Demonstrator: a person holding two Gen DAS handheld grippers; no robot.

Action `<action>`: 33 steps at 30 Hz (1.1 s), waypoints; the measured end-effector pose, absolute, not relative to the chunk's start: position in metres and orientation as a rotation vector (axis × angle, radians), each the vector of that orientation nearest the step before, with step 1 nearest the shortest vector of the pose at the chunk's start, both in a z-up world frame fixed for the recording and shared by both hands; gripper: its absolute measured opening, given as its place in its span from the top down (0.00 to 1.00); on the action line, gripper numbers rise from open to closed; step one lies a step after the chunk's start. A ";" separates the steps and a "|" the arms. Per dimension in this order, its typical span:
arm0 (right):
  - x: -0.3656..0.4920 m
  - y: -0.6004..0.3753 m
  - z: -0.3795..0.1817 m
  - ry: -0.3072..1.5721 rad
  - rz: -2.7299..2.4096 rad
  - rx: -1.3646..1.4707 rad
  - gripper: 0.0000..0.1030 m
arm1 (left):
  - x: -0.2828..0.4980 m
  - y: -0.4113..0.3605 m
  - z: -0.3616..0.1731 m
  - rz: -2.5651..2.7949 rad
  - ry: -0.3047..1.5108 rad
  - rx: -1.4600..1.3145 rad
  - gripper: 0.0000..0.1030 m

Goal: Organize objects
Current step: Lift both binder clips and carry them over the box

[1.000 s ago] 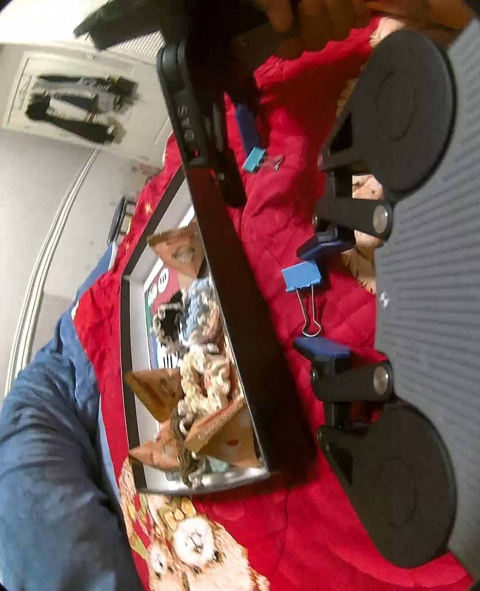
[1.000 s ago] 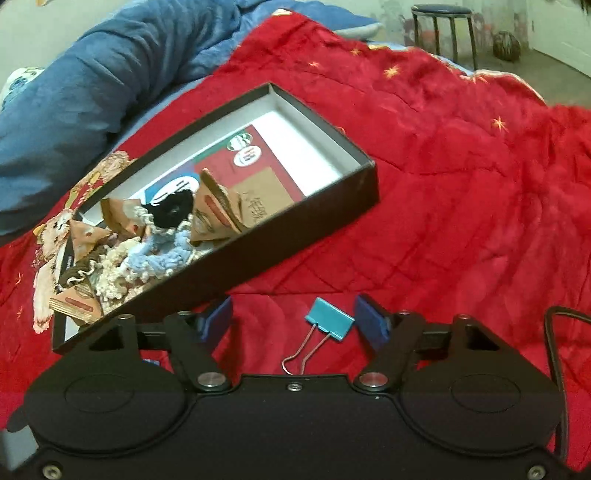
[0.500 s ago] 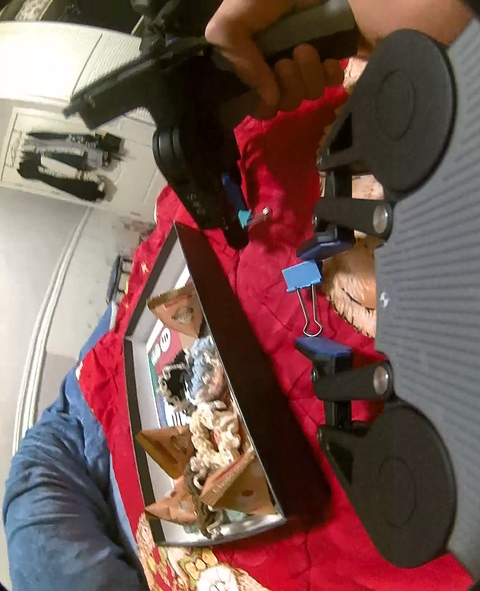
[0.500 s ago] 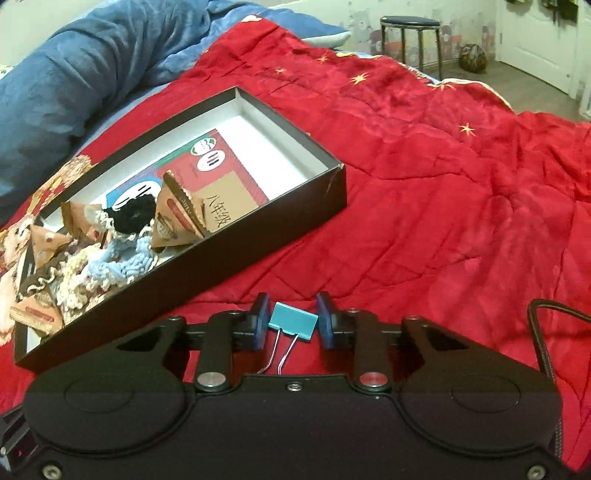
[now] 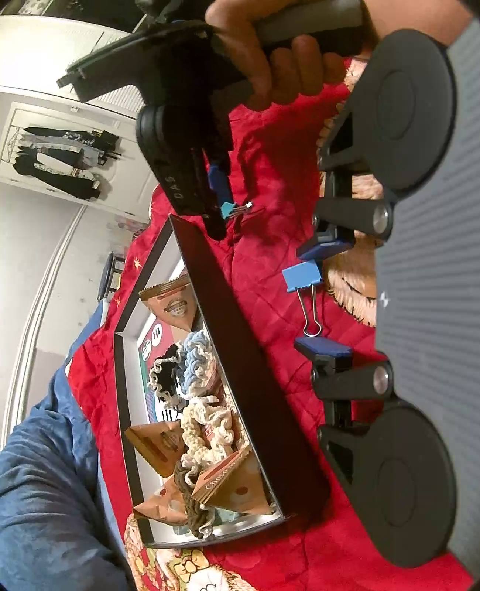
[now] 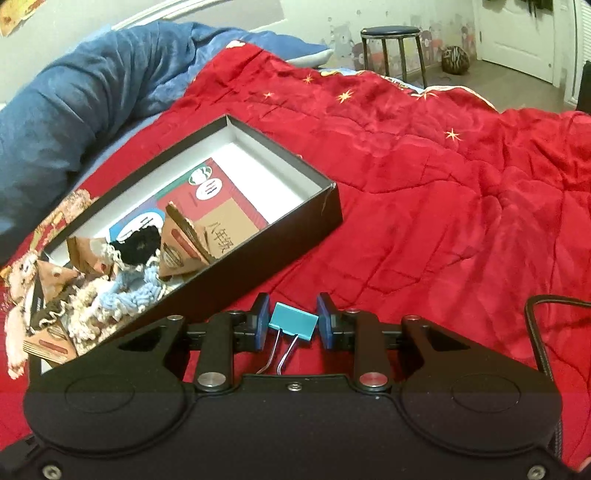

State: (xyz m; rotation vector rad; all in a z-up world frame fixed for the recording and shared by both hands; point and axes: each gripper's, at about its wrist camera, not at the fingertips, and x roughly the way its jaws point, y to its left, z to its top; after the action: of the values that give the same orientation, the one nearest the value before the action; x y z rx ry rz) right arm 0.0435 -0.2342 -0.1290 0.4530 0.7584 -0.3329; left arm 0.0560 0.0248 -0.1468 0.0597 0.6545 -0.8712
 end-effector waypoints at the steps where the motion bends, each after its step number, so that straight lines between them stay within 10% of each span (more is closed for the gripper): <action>1: 0.043 -0.234 -0.128 0.751 -0.329 0.455 0.74 | 0.056 0.024 -0.147 -0.870 0.652 0.063 0.51; 33: 0.023 -0.236 -0.112 0.627 -0.372 0.499 0.74 | 0.039 0.037 -0.133 -0.870 0.458 0.020 0.51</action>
State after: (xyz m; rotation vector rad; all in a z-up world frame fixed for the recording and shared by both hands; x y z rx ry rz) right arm 0.0234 -0.2355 -0.1117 0.4994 0.6266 -0.3721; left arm 0.0388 0.0369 -0.1326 0.0197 0.4576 -0.8702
